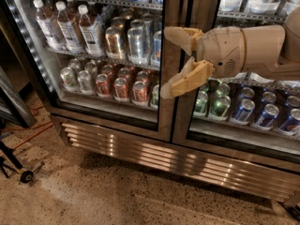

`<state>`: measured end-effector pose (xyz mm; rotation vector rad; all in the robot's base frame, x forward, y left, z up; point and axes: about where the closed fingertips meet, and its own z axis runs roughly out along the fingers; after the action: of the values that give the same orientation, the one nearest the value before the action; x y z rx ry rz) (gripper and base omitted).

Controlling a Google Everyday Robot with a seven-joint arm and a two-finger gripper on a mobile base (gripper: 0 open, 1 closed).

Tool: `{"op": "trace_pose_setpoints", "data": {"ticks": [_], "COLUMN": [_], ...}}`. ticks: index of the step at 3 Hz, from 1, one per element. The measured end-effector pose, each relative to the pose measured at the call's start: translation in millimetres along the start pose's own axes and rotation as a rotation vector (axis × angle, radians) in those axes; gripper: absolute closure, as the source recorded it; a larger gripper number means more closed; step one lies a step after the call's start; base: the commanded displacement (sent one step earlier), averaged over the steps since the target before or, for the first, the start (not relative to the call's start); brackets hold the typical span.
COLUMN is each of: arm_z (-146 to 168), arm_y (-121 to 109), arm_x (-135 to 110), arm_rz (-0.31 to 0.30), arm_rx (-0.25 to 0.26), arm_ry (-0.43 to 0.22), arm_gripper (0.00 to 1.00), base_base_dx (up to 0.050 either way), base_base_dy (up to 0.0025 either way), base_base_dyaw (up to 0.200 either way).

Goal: Open left fridge door

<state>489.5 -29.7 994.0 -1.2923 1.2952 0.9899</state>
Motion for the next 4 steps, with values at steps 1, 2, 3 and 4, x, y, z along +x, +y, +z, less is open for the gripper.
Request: {"op": "trace_pose_setpoints", "data": {"ticks": [1,2,3,4], "arm_z": [0,-3,-19,-19], "arm_y": [0,-11,-31,-31], "arm_x": [0,-14,-35,-34], "arm_rz": [0.0,-0.004,-0.006,-0.004], "arm_rx": [0.0,0.024,0.082,0.082], "arm_ry": [0.0,0.017,0.032,0.033], "arm_gripper": [0.0,0.0,0.0,0.0], "base_base_dx": [0.0,0.0,0.0,0.0], "base_base_dy": [0.0,0.0,0.0,0.0], "base_base_dyaw": [0.0,0.0,0.0,0.0]}}
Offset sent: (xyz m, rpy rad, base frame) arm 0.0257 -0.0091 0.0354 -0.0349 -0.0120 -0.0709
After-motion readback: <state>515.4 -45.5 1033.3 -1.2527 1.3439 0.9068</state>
